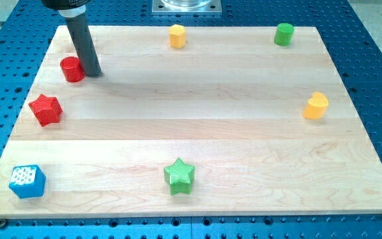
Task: Move the red star slightly to the left
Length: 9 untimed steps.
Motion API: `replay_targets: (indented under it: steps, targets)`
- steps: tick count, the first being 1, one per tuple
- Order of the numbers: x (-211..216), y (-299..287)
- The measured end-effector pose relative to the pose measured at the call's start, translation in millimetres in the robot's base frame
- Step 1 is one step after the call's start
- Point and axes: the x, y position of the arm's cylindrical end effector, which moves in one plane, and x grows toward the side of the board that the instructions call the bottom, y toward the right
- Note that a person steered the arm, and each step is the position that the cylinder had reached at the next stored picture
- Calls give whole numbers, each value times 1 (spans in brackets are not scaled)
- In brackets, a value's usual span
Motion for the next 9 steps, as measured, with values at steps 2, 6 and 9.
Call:
replay_targets:
  steps: [2,6,9]
  targets:
    - [0,-20]
    - [98,104]
    - [106,-34]
